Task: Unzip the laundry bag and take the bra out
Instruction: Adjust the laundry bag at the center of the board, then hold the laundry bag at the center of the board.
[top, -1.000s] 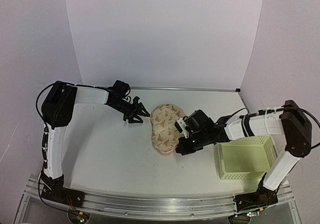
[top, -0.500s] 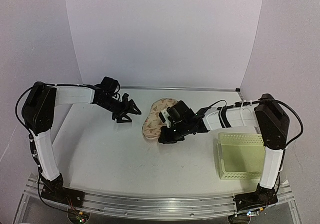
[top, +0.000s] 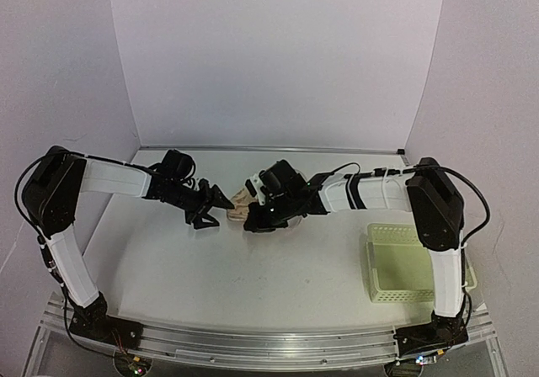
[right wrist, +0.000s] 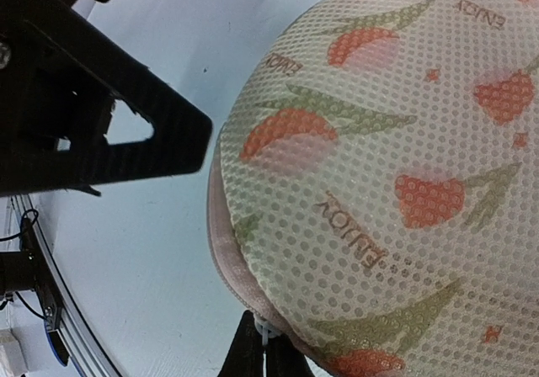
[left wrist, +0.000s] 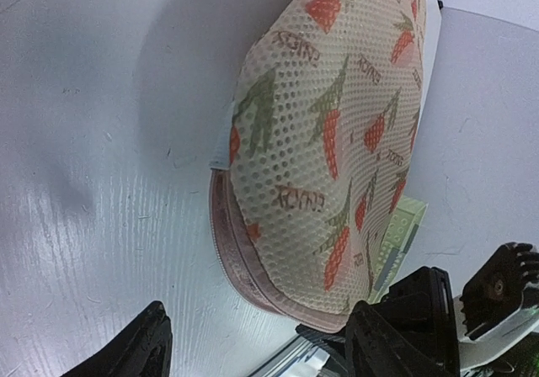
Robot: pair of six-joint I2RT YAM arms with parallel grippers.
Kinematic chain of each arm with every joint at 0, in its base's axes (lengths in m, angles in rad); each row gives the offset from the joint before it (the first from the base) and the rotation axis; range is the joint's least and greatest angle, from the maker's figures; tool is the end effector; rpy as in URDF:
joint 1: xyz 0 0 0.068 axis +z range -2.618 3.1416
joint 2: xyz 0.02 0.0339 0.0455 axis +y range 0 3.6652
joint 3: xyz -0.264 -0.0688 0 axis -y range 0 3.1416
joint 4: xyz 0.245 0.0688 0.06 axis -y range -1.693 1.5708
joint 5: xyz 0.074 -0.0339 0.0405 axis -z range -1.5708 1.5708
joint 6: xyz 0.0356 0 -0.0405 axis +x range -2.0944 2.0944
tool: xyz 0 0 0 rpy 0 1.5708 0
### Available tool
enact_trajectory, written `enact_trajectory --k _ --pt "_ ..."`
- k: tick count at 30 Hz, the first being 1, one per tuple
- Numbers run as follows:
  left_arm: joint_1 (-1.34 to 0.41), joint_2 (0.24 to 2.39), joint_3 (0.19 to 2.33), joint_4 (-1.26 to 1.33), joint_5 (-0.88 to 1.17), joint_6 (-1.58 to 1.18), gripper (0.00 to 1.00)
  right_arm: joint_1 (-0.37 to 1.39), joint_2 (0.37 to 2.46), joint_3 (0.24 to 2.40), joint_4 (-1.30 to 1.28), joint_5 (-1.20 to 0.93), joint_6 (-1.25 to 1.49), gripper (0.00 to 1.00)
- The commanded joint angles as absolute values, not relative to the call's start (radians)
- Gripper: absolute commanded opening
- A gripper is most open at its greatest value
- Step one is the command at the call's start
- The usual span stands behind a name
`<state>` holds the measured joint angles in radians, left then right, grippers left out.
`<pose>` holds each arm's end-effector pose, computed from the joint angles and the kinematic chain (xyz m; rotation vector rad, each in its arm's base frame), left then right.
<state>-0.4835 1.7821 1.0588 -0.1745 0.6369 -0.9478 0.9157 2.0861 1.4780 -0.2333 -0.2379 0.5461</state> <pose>0.3113 -0.1874 0.1742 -0.3231 2.7413 -1.3116 0.2723 0.3682 0.1715 -0.5961 2.5413 0.8966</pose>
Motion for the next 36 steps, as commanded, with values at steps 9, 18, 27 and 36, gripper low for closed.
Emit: enact_trajectory --k 9,18,27,36 --pt "-0.492 1.756 0.970 0.124 0.657 -1.179 0.72 0.939 2.125 1.609 -0.256 -0.270 0.514 0.00" --pt "-0.506 1.804 0.997 0.135 0.643 -1.193 0.71 0.945 2.113 1.600 -0.260 -0.267 0.504 0.00" --pt "-0.527 1.834 1.019 0.145 0.647 -1.202 0.59 0.952 2.095 1.583 -0.261 -0.264 0.486 0.00" --pt "-0.529 1.836 1.027 0.150 0.654 -1.199 0.22 0.955 2.069 1.536 -0.263 -0.246 0.473 0.00"
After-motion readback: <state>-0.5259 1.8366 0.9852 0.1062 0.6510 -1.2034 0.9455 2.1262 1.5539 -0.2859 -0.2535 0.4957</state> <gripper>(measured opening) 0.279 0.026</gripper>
